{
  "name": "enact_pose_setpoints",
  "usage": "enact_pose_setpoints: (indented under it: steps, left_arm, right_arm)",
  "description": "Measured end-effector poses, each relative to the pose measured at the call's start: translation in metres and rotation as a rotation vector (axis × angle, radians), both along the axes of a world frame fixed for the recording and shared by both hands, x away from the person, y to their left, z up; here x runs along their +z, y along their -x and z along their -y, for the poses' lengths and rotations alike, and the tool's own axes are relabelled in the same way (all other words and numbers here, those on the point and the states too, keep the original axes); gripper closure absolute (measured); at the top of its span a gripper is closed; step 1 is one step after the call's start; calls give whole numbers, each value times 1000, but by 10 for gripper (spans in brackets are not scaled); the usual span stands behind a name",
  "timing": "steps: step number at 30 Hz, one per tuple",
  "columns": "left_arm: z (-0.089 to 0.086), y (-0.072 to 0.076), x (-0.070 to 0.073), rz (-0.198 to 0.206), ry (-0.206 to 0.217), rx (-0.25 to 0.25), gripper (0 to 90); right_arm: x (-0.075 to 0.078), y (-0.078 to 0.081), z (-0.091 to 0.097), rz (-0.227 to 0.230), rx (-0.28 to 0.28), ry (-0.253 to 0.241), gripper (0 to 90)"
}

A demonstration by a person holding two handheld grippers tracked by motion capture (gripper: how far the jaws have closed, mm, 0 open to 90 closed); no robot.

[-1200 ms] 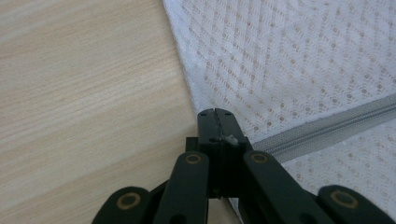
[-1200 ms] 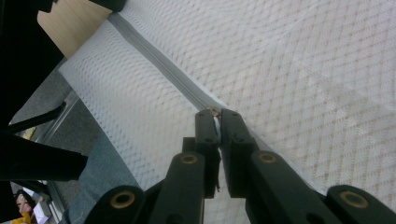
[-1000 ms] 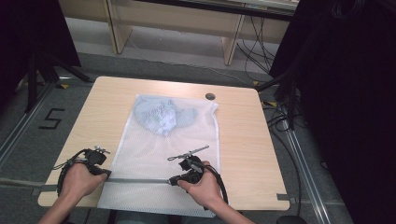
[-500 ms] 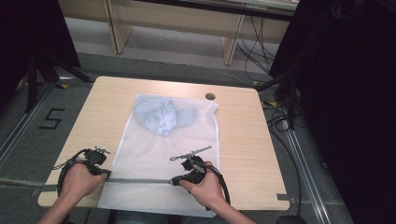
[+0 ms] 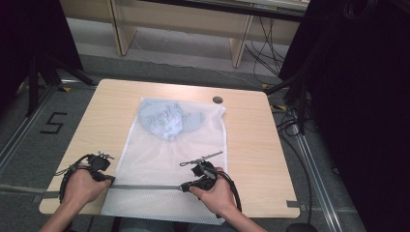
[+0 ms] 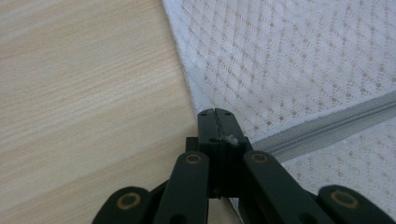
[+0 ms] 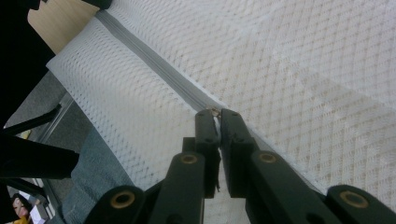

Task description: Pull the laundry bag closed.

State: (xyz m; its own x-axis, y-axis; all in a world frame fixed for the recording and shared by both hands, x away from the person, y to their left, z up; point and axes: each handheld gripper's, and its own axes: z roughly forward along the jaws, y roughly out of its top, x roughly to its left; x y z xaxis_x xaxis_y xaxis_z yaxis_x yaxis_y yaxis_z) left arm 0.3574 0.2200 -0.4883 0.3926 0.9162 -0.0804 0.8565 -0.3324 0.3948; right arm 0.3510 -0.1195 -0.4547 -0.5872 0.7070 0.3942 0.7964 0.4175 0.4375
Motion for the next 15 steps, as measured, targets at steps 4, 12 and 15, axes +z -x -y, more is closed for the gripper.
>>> enact_pose_setpoints:
  steps: [4,12,15]
  left_arm:
    - [-1,0,0,-1,-4,-11,900]
    - [-1,0,0,-1,-1,-8,900]
    - [0,0,0,0,-1,-2,900]
  right_arm:
    - [-1,0,2,8,7,-7,871]
    - [0,-1,5,8,4,-6,871]
    - [1,0,7,-3,-7,3,871]
